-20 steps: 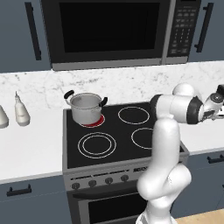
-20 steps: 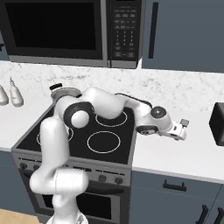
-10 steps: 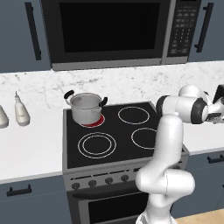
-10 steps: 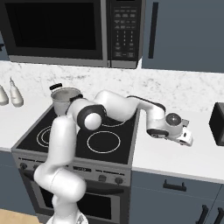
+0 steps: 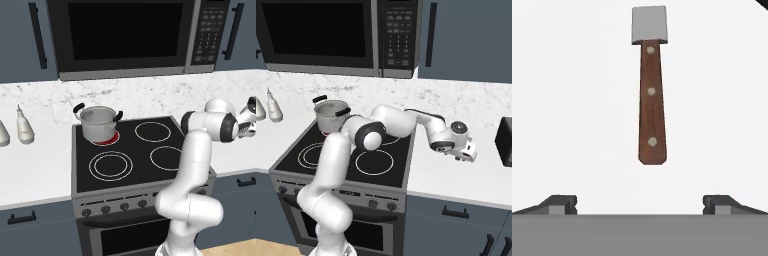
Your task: Put the lime and tomato in the pot. Retrieve the spatula and lightly stir the vegetables in the pot.
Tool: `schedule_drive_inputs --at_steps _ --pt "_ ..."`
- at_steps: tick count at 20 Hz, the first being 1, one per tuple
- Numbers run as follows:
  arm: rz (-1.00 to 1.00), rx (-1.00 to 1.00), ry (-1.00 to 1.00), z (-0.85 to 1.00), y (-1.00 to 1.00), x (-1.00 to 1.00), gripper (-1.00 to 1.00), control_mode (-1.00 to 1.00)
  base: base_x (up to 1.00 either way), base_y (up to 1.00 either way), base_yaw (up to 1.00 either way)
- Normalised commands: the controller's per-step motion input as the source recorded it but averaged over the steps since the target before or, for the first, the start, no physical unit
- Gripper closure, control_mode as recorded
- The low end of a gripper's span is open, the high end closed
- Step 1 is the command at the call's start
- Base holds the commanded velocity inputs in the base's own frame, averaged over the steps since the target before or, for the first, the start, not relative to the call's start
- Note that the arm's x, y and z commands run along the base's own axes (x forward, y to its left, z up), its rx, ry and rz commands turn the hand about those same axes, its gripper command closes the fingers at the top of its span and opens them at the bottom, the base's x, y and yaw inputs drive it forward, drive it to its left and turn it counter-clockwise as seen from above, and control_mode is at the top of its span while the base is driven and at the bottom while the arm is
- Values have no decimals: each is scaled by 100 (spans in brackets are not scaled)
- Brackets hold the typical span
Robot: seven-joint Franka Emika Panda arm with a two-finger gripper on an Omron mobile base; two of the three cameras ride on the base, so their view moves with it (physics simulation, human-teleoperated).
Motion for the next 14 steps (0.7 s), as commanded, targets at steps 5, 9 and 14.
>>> schedule_drive_inputs --at_steps 5,9,14 --pt "0 0 3 -16 -6 36 -100 -100 0 0 0" --pt "0 0 1 -37 -8 12 -100 -100 0 0 0" --pt "0 0 0 -24 -21 8 -100 -100 0 0 0"
